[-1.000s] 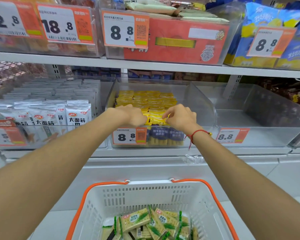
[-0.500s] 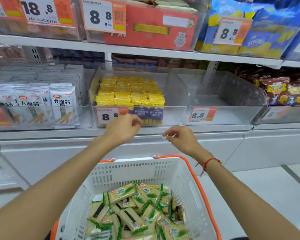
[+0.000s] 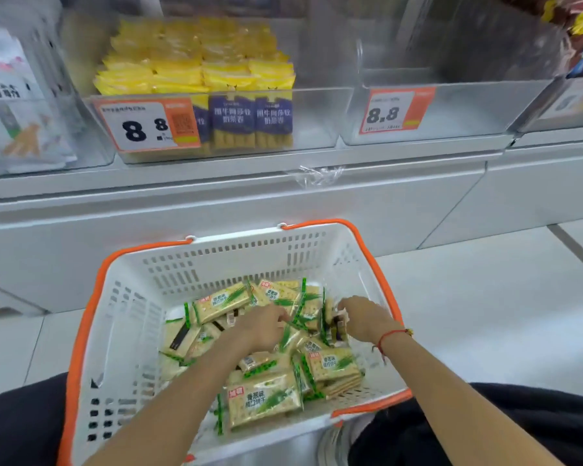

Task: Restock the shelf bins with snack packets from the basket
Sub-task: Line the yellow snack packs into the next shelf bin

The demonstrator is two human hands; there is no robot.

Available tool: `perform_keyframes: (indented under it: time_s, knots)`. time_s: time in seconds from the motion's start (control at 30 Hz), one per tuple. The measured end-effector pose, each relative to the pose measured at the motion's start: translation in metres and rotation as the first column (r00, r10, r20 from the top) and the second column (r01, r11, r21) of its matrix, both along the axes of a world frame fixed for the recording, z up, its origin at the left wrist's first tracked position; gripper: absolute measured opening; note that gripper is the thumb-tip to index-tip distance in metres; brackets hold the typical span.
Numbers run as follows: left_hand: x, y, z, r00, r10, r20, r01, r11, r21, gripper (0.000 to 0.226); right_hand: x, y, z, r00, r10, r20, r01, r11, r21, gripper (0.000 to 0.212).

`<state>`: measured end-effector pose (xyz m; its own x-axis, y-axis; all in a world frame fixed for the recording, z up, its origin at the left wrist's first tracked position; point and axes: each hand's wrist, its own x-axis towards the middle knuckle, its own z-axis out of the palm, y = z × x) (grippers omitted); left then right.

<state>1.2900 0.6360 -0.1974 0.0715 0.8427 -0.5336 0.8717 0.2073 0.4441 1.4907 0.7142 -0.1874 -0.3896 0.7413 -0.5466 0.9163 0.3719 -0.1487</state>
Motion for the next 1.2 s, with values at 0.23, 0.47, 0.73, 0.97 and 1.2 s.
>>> perform_keyframes:
  time_s: [0.23, 0.47, 0.73, 0.97, 1.2]
  knots:
    - [0.048, 0.027, -0.055, 0.962, -0.178, -0.208, 0.208, 0.969, 0.134, 0.041, -0.009, 0.006, -0.054, 0.683, 0.420, 0.598, -0.607, 0.782, 0.144, 0.031]
    - [0.082, 0.080, -0.083, 0.925, -0.188, -0.329, 0.231, 0.968, 0.096, 0.084, -0.006, 0.015, -0.081, 0.767, 0.440, 0.467, -0.590, 0.769, 0.245, 0.017]
    - [0.075, 0.085, -0.091, 0.973, -0.099, -0.210, 0.152, 0.956, 0.252, 0.053, -0.001, 0.020, -0.066, 0.732, 0.481, 0.482, -0.613, 0.775, 0.157, 0.032]
    - [0.028, 0.060, -0.015, 0.741, 0.307, 0.597, -0.333, 0.940, -0.070, 0.060, 0.001, 0.014, -0.016, 0.861, 0.417, 0.292, -0.477, 0.861, 0.177, 0.038]
    - [-0.035, 0.035, 0.083, 0.276, 0.503, 0.819, -0.417, 0.830, -0.370, 0.059, -0.019, 0.023, 0.068, 0.853, -0.338, -0.396, 0.183, 0.907, -0.380, 0.054]
